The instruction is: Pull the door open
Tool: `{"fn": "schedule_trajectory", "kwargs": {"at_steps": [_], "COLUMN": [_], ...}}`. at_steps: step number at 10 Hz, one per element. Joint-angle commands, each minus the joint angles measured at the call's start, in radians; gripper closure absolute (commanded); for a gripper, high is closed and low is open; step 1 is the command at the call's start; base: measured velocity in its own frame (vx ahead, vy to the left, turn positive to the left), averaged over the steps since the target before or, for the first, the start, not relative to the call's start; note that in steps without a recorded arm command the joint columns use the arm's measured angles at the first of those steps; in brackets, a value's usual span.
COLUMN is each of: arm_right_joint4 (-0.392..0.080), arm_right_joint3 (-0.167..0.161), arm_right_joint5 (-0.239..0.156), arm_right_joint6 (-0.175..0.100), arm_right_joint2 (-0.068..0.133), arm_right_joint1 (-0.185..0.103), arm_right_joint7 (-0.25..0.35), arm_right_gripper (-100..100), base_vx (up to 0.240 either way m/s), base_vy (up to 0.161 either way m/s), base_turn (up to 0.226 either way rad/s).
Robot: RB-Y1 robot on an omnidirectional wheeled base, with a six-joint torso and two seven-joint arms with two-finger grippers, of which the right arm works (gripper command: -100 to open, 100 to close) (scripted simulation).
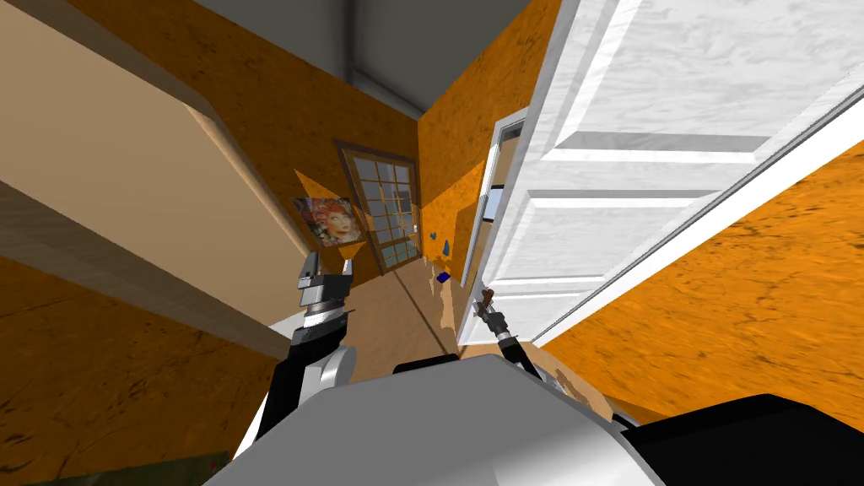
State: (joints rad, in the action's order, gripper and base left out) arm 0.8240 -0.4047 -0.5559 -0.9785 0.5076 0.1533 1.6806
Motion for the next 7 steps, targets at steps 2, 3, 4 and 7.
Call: {"fn": "schedule_trajectory", "kwargs": {"at_steps": [2,3,4,7], "arm_right_joint4": [0.005,-0.001,-0.003,-0.015], "arm_right_joint3": [-0.007,-0.025,-0.029,-0.059], "arm_right_joint5": [0.003,0.012,0.015,0.031], "arm_right_joint6": [-0.007,-0.030,-0.037,-0.087], "arm_right_joint2": [0.009,0.021,0.025,0.052], "arm_right_joint1": [0.008,0.020,0.023,0.042], "arm_right_joint7": [0.008,0.026,0.030,0.063], "arm_right_gripper": [100,100,100,100], "base_vx": [-0.145,-0.128,-0.176,-0.195], "base_vy": [-0.030,-0.040,-0.060,-0.060], "base_turn": [0.050,0.106,0.107,0.118]}}
